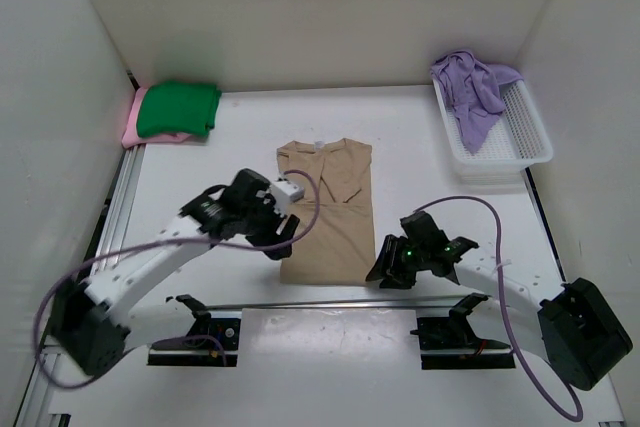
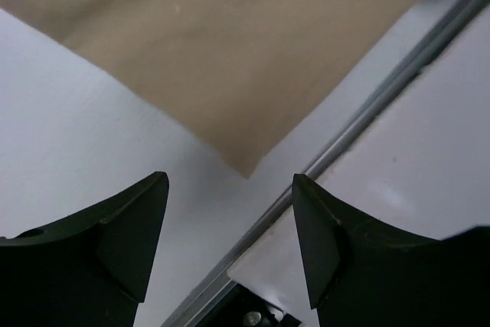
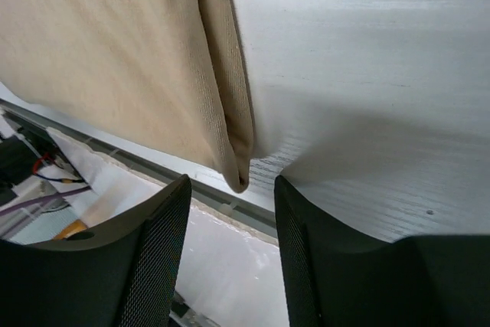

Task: Fold and stack the t-shirts
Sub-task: Grab one side of the 2/3 rectangular tshirt with both arms

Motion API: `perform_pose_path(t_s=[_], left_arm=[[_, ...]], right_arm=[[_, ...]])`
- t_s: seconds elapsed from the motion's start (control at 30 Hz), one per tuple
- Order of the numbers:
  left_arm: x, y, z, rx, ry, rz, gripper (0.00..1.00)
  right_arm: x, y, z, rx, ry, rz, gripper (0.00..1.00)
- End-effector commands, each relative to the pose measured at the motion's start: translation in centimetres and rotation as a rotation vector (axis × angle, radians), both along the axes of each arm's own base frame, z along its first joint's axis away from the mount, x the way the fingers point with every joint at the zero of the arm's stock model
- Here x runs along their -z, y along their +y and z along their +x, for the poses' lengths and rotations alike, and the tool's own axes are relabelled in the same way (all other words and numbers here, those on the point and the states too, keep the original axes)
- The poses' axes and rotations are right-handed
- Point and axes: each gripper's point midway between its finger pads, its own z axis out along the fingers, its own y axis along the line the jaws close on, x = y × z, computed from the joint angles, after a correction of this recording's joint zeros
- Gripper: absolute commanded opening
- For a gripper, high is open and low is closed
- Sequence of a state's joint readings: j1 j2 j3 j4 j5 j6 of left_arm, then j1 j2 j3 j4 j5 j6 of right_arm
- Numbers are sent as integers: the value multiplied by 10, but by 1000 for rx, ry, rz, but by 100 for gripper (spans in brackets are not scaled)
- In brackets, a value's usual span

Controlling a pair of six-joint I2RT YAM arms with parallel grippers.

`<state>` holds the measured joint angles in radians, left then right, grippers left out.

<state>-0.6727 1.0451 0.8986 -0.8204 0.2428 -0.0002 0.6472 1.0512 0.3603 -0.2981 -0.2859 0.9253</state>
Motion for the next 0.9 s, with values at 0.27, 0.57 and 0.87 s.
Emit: perform_pose_path(t_s=[0.27,0.57,0.87], left_arm=[[116,3,-50,71,415,104,74],[115,-10,-42,85,445,86,72],[121,-19,-22,59,483,95,51]], right_arm=[[13,-4,7,151,29,-30,41],[17,-7,3,163,24,-29,41],[19,-8,3,177,31,-39,38]])
